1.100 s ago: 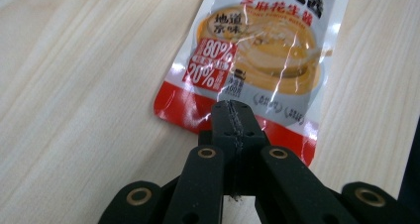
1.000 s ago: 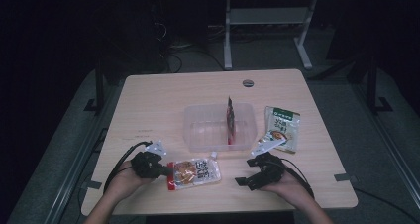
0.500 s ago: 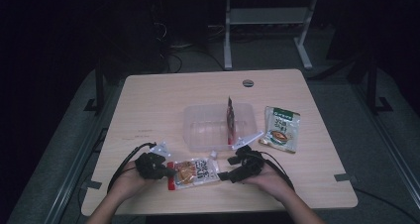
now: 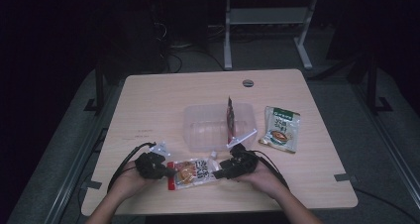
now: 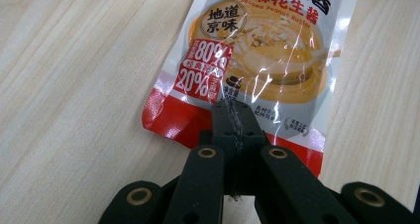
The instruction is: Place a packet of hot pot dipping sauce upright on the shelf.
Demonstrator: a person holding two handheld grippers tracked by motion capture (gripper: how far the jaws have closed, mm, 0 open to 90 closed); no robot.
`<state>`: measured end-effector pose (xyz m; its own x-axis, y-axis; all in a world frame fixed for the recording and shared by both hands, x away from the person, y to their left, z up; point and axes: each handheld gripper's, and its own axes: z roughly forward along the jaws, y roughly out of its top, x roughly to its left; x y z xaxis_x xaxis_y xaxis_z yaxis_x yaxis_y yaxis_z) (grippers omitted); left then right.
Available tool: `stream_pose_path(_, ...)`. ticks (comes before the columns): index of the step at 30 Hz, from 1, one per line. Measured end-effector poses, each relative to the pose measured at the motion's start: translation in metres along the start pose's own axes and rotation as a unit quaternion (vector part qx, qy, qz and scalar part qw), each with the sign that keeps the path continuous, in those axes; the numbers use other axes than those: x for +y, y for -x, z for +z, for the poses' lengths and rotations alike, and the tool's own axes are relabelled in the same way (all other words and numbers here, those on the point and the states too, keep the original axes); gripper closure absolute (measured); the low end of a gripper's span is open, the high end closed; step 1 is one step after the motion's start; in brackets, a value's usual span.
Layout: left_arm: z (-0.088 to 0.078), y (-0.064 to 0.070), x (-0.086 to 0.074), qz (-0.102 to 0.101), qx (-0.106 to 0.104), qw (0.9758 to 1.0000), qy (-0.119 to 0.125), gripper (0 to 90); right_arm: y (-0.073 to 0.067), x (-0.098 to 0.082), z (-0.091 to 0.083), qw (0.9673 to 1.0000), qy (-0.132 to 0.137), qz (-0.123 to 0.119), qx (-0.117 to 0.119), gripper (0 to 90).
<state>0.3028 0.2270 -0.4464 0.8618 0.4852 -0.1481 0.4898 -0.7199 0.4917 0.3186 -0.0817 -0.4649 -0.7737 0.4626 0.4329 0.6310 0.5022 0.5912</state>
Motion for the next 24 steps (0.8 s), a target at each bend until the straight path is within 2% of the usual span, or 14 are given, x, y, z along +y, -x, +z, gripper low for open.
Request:
stream_pose_path(7,0.0,-0.001,-0.001,-0.002,-0.003,1.0,0.004,90.0,0.005,0.001,0.004,0.9996,0.004,0.025,0.011,57.3)
stream_pose_path(11,0.0,0.0,-0.001,-0.001,-0.002,1.0,0.003,90.0,0.008,0.003,0.01,0.9989,0.016,0.037,0.024,60.2)
stream_pose_path(13,0.0,0.0,-0.001,-0.001,-0.002,1.0,0.003,90.0,0.008,0.006,0.013,0.9989,0.015,0.039,0.023,62.1)
stream_pose_path(19,-0.001,-0.002,-0.002,0.0,-0.007,1.0,0.003,90.0,0.011,0.006,0.016,0.9978,0.015,0.049,0.041,68.4)
stream_pose_path(21,-0.001,-0.002,-0.002,0.0,-0.007,1.0,0.003,90.0,0.011,0.006,0.02,0.9969,0.015,0.054,0.056,70.3)
stream_pose_path(24,0.0,-0.002,-0.002,-0.001,-0.006,1.0,0.005,90.0,0.009,0.008,0.024,0.9967,0.013,0.048,0.063,72.1)
